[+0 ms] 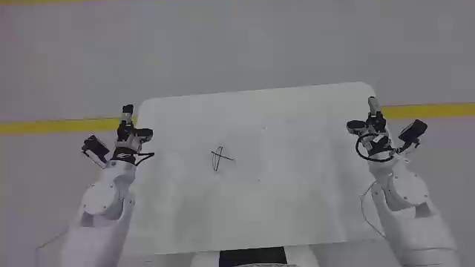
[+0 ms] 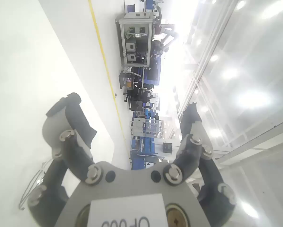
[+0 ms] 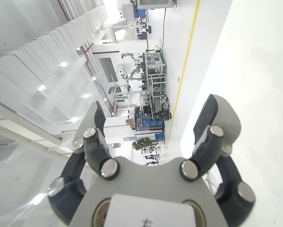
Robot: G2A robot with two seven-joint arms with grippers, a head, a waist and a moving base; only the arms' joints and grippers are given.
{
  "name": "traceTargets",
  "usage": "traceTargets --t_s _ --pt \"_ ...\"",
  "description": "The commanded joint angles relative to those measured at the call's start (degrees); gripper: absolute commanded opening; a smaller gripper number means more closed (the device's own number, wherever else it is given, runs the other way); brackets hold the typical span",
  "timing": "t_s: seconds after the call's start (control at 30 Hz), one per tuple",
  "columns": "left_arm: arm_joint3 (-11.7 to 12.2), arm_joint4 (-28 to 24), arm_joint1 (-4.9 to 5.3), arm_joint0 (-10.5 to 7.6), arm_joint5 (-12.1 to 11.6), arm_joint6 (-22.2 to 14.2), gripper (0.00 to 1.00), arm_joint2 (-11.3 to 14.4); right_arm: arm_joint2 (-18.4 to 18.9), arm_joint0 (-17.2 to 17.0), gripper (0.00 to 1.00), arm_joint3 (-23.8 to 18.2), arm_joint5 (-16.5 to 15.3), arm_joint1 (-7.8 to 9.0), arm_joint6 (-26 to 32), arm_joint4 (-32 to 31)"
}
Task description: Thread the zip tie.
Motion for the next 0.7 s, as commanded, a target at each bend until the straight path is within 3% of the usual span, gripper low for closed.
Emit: traceTargets --t_s 0.0,0.03,0.07,0.17,0.6,0.63,0.67 --pt "0.00 0.00 0.00 0.00 0.00 0.00 1.00 0.00 0.00 0.00 1.00 0.00 0.00 0.00 0.00 0.00" --pt "-0.99 0.89 0.07 -0.16 0.40 -2.11 1.00 0.95 0.00 0.00 1.00 0.00 0.00 0.00 0.00 0.00" --pt "-1.73 4.55 0.44 -0.86 3.19 -7.64 1.00 2.32 0.00 0.00 1.00 0.00 0.00 0.00 0.00 0.00" --pt "-2.09 11.17 1.15 -2.08 7.37 -14.36 1.00 2.84 0.00 0.00 1.00 0.00 0.00 0.00 0.00 0.00" --pt "-2.17 12.17 1.22 -2.17 7.02 -14.51 1.00 2.70 0.00 0.00 1.00 0.00 0.00 0.00 0.00 0.00" --pt "-3.83 14.99 1.43 -3.29 7.49 -18.83 1.00 4.66 0.00 0.00 1.00 0.00 0.00 0.00 0.00 0.00" --pt "-3.41 17.61 1.67 -5.10 9.26 -22.06 1.00 5.71 0.00 0.00 1.00 0.00 0.00 0.00 0.00 0.00"
